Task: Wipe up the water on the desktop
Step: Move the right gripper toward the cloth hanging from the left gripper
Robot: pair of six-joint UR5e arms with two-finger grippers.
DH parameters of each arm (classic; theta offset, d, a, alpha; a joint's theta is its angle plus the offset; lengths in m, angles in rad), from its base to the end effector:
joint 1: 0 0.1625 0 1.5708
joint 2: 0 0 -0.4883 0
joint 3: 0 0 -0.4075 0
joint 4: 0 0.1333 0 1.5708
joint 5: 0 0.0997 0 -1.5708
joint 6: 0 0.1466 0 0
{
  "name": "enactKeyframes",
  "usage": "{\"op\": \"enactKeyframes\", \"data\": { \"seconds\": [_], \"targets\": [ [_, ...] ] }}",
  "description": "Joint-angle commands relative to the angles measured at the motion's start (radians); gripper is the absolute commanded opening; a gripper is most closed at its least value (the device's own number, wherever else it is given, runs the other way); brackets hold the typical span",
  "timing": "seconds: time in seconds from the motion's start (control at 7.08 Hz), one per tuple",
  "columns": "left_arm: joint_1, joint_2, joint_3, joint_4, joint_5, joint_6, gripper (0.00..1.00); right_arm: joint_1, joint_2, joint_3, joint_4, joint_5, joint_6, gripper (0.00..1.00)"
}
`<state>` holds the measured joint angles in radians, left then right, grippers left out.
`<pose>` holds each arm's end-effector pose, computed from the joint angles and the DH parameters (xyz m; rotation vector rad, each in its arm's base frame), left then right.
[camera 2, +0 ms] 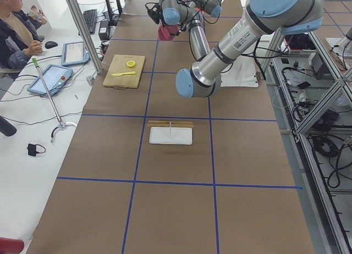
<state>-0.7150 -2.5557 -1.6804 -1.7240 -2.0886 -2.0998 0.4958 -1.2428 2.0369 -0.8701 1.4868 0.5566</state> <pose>0.5236 -0.5350 0.0163 -0.3408 1.2831 -0.7405 -0.4551 -0.4117 0.2458 1.0801 -1.0484 -0.3548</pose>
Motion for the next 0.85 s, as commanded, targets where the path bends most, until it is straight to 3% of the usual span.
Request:
{"op": "enactKeyframes", "data": {
  "seconds": [0.0, 0.71],
  "targets": [
    [0.0, 0.003, -0.013, 0.004, -0.004, 0.004, 0.0, 0.009, -0.015, 0.0, -0.001, -0.029, 0.0, 0.99],
    [-0.003, 0.046, -0.05, 0.011, -0.005, 0.009, 0.0, 0.012, -0.053, 0.04, 0.0, -0.036, 0.0, 0.99]
  ]
}}
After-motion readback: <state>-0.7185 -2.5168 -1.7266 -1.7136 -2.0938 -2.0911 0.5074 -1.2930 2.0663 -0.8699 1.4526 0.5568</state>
